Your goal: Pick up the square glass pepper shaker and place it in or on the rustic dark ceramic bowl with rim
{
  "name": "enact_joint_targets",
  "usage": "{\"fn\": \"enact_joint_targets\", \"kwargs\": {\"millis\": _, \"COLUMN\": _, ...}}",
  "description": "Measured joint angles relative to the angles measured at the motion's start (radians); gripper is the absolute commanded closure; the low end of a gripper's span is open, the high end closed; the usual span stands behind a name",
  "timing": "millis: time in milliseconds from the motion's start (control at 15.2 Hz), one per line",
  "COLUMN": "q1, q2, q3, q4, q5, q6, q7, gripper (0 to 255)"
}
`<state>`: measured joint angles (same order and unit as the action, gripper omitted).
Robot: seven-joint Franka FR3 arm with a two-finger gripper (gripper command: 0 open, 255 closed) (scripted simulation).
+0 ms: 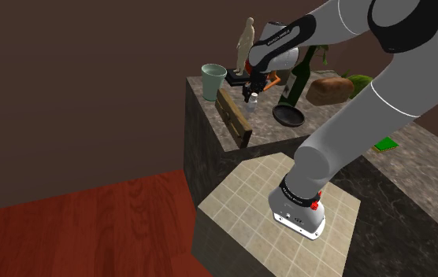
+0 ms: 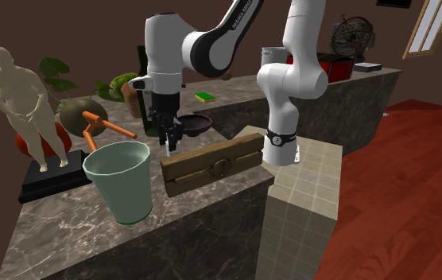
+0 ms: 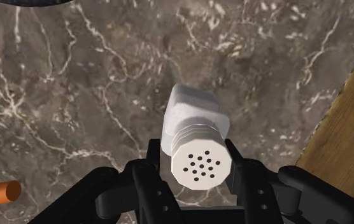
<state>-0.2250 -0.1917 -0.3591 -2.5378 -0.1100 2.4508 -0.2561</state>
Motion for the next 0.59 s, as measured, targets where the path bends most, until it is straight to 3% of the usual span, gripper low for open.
{"fn": "enact_joint_targets", "kwargs": {"millis": 594, "q1": -0.007, "q2": -0.083, "q3": 0.015, "q4": 0.058, "q5": -0.020, "q6": -0.138, "q7": 0.014, "gripper": 255}}
